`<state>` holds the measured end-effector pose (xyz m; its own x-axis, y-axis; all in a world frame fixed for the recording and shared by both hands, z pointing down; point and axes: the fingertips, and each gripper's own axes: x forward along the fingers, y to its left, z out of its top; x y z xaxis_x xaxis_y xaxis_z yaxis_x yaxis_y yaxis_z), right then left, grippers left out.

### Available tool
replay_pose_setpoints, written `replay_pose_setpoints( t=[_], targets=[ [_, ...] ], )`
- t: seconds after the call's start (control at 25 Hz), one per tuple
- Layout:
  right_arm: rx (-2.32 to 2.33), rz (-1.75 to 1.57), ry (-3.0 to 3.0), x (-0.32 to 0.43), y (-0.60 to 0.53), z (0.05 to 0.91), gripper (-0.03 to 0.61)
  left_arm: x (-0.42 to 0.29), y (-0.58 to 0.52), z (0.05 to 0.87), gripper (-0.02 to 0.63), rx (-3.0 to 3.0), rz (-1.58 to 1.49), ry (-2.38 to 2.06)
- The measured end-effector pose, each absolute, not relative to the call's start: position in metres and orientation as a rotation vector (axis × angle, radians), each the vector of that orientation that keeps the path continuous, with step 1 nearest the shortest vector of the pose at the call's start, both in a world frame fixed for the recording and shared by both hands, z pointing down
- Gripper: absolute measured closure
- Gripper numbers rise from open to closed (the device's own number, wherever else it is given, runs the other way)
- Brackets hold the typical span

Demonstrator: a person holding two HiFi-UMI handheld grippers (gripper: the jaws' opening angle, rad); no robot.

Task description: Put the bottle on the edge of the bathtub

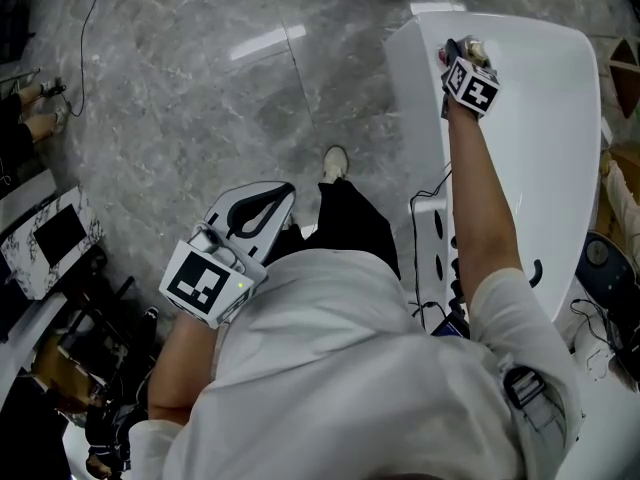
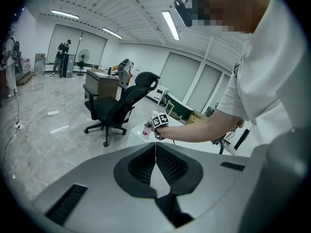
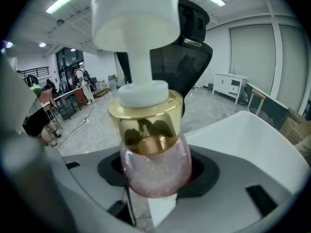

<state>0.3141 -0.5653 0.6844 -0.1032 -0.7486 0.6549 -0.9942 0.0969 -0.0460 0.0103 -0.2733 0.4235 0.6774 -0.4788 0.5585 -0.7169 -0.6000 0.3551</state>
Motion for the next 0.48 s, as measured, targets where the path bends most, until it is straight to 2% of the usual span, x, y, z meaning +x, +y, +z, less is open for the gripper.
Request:
replay_pose_setpoints(
  t=[0.48],
  targets=[
    [1.7,0.688,-1.949,0.3113,-0.5629,0.6858,0.307,0.0137,-0.2731,0.429,0.595,2.33,0.537,-0.9]
  ],
)
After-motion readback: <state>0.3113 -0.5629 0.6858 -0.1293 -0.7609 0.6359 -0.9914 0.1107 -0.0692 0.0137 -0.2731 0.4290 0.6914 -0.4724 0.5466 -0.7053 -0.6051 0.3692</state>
